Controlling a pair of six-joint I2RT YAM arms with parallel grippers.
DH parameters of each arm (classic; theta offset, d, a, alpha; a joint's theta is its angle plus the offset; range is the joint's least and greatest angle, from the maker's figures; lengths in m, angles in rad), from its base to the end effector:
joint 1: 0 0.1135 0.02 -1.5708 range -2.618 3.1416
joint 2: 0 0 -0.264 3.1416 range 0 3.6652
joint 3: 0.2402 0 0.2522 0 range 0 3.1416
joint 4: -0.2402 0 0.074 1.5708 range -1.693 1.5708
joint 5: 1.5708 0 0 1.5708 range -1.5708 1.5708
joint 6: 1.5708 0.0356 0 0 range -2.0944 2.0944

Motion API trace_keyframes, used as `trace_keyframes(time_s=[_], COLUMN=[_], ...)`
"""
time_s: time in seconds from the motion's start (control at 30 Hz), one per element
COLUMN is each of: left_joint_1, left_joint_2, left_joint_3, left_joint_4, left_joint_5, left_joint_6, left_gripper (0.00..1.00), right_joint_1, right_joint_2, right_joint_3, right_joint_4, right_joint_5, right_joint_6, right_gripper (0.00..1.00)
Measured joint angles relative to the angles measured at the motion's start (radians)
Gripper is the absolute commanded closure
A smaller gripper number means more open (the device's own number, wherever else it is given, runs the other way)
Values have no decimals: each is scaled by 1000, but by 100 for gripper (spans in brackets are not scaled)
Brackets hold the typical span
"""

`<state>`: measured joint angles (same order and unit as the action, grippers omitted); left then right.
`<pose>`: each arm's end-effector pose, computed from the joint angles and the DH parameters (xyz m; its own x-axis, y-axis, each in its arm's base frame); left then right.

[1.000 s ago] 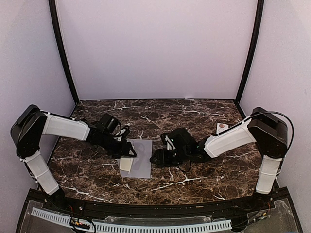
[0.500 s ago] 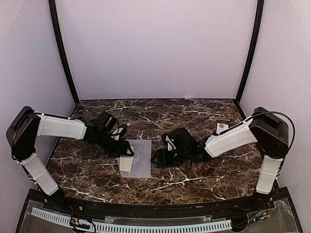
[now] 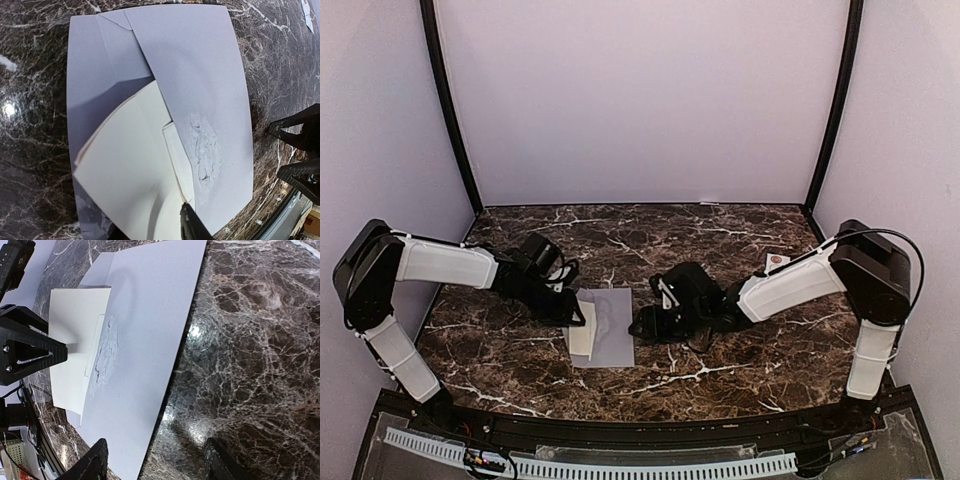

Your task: Place the letter into the envelope and seal it

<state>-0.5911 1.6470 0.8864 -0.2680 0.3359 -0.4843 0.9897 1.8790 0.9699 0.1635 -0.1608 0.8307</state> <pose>0.2545 -0.1850 0.1592 -0.9402 0.1016 -0.3252 0.2595 0.8321 -0.4901 0.2028 0.3192 0.1346 -0.9081 -0.0549 -0.4152 -0.3249 0.7178 0.6157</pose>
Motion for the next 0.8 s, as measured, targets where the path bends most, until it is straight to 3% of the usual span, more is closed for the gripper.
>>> trace_keyframes(time_s=[0.1,0.53,0.8], left_joint_1=[0,0,0], left_joint_2=[0,0,2], left_joint_3=[-3,-15,-33], left_joint_4=[1,10,39], left_joint_5=[-2,18,45], left_joint_6=[1,-3,-11], left_gripper=[84,99,100], right_joint_1=[0,0,0], right_joint_2=[11,56,108], right_joint_3=[12,71,131], right_joint_4=[0,-7,-10], right_joint_5=[-1,1,3], right_joint_6=[-2,-11,-21], right_gripper=[40,43,52])
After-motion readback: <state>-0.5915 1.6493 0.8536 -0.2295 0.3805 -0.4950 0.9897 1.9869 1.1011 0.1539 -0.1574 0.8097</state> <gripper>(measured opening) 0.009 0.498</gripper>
